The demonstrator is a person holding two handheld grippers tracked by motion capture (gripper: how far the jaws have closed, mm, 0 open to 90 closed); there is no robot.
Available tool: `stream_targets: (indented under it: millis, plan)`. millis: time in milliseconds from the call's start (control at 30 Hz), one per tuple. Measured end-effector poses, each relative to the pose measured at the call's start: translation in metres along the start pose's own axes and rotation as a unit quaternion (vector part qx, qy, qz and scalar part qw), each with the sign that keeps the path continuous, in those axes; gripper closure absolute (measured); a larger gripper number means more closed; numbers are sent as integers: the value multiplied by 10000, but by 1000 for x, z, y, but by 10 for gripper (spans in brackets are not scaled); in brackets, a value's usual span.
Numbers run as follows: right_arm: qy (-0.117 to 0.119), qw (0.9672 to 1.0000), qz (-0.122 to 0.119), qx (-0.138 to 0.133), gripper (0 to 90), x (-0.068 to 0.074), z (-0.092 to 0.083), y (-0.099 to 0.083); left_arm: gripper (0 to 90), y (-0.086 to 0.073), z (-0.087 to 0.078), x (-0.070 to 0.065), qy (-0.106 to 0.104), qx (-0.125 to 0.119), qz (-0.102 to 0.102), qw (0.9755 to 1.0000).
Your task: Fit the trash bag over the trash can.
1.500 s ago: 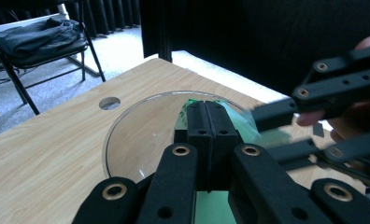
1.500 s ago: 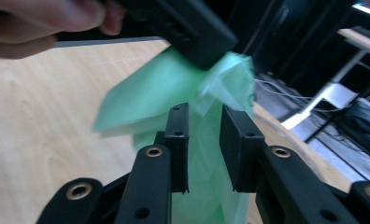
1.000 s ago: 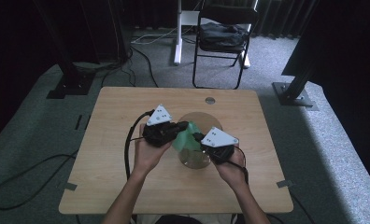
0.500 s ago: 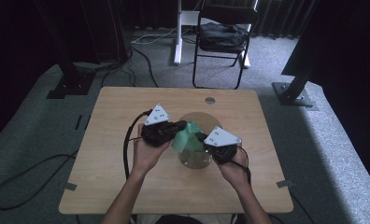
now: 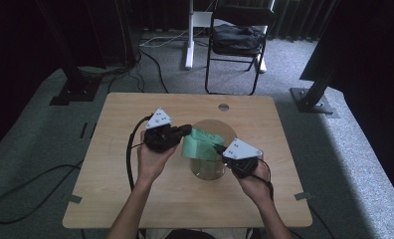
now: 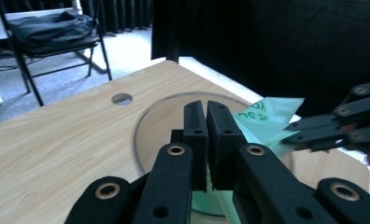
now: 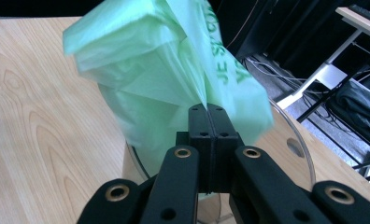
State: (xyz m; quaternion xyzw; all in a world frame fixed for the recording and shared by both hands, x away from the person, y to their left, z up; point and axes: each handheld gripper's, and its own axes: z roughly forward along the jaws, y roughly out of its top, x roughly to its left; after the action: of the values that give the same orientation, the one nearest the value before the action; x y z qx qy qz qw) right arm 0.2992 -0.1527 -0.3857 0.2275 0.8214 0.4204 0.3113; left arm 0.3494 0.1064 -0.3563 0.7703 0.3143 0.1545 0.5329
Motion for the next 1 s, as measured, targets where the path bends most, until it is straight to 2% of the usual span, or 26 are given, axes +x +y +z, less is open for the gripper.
stream_targets:
  millis: [267, 300, 367, 467, 633, 700, 767, 833, 1000]
  plan:
    - [-18, 9999, -8, 156, 900, -3, -7, -8, 854, -10, -2, 11, 125, 89, -146, 9998]
    - [-42, 9997, -6, 235, 900, -4, -9, -13, 852, -16, -3, 16, 183, 119, -244, 9995]
    - [-56, 9996, 9, 281, 900, -6, -11, -16, 851, -19, -4, 19, 209, 145, -312, 9992]
    - [-17, 9996, 54, 285, 900, -7, -13, -18, 845, -23, -3, 20, 178, 182, -316, 9992]
    - [19, 9996, -1, 296, 900, -5, -12, -17, 788, -21, -2, 12, 80, 196, -167, 9996]
    - [46, 9996, -2, 284, 900, -4, -11, -16, 756, -19, 0, 4, -9, 235, -31, 9997]
    - [65, 9996, -17, 268, 900, -3, -9, -14, 721, -18, 2, 1, -62, 237, 17, 9997]
    - [85, 9997, -43, 243, 900, -3, -9, -12, 688, -17, 3, -4, -152, 245, 110, 9995]
    - [108, 9997, -55, 202, 900, -1, -8, -8, 596, -15, 8, -15, -229, 360, 338, 9985]
